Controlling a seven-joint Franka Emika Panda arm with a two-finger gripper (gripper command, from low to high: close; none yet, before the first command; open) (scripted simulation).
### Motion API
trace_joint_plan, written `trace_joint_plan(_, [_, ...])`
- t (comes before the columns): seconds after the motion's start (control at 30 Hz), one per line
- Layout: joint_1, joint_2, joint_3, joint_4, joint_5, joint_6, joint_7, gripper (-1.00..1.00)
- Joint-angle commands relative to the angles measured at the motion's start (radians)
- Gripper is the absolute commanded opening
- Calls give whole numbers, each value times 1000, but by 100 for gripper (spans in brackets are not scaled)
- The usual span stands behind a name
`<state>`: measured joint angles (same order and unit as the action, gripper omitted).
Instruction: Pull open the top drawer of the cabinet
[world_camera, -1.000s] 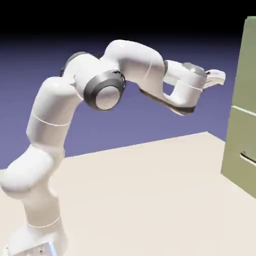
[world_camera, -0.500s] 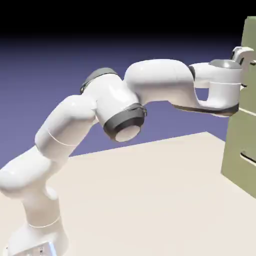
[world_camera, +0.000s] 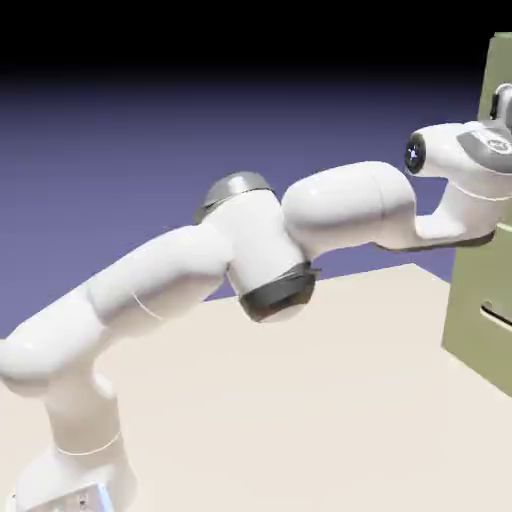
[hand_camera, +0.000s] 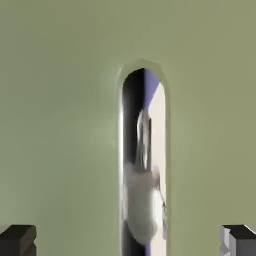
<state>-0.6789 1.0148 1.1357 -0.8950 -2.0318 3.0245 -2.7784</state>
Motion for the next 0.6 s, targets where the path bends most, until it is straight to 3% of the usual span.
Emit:
trace_joint_plan(0.0, [12,17,4,19,26,-1,-42,0])
trace_joint_plan(0.03, [12,17,4,19,26,-1,-42,-100])
trace_joint_plan(0.33, [-86,136,294,-83,-160,-123,-114,-100])
trace_joint_plan(0.57, [-249,177,458,-314,-322,-228,-40,-100])
